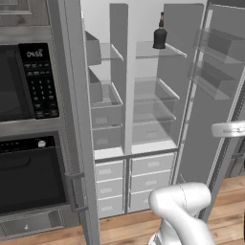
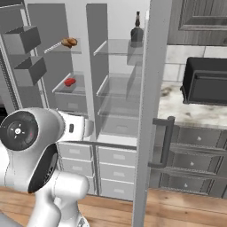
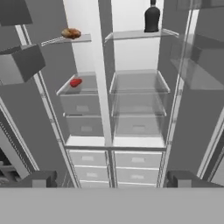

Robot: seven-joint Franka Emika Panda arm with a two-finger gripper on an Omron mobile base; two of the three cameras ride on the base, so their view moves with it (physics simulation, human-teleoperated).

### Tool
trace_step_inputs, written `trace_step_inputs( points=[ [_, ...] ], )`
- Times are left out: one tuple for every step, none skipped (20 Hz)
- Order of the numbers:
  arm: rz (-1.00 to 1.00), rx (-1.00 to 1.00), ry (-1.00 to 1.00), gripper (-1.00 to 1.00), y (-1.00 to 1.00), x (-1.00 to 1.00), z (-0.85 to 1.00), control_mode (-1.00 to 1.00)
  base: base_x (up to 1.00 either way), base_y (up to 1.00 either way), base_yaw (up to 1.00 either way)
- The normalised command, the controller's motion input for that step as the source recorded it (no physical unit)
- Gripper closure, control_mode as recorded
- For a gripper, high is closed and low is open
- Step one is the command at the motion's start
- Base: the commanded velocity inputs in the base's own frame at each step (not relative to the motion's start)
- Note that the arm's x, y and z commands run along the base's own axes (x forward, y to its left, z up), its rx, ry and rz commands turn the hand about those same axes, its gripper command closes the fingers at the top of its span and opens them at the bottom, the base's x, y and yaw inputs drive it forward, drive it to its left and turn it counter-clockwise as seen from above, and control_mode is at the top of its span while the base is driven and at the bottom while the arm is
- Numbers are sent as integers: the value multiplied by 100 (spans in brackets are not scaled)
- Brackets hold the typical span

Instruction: There's a chicken drumstick in the fridge that needs to be moved to the freezer for freezing. Pick up the chicken drumstick from the fridge, place it on any shelf in the freezer, and close the fridge and freezer doors when done.

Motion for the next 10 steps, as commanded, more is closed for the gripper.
trace_step_inputs(
  points=[
    [2, 3, -21, -100, -66, -22, -24, -100, 0, 0, 0],
    [2, 1, -20, -100, -63, -19, -31, -100, 0, 0, 0],
    [1, 0, -20, -100, -65, -11, -32, -100, 0, 0, 0],
    [1, 0, -15, -100, -62, 0, -36, -100, 0, 0, 0],
    [1, 1, -13, -100, -66, 0, -35, -100, 0, 0, 0],
    [2, 1, -12, -100, -65, 0, -31, -100, 0, 0, 0],
    [2, 2, -13, -100, -66, 0, -25, -100, 0, 0, 0],
    [3, 2, -14, -100, -66, 0, -25, -100, 0, 0, 0],
    [2, 1, -10, -100, -64, 0, -35, -100, 0, 0, 0],
    [2, 1, -10, -100, -71, 0, -35, -100, 0, 0, 0]
  ],
)
